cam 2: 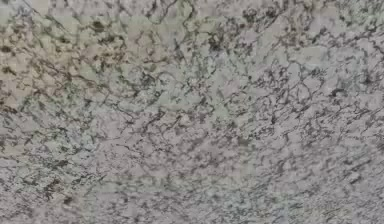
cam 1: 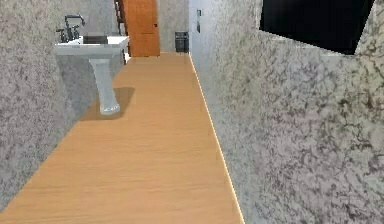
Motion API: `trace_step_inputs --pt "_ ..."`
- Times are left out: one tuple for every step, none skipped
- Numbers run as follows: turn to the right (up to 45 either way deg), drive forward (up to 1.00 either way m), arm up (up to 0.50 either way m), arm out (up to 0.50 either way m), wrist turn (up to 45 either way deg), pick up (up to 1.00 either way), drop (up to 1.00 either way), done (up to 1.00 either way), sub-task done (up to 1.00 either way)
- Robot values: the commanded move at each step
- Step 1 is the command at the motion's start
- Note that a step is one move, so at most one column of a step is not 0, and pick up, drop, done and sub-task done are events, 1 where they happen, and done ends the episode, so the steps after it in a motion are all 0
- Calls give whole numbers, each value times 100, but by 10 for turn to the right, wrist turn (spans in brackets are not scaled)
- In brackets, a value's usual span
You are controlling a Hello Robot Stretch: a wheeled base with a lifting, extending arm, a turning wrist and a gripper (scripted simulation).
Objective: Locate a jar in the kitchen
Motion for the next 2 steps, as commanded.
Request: trace_step_inputs --pt "0 45 0 0 0 0 0 0 0" --pt "-30 0 0 0 0 0 0 0 0"
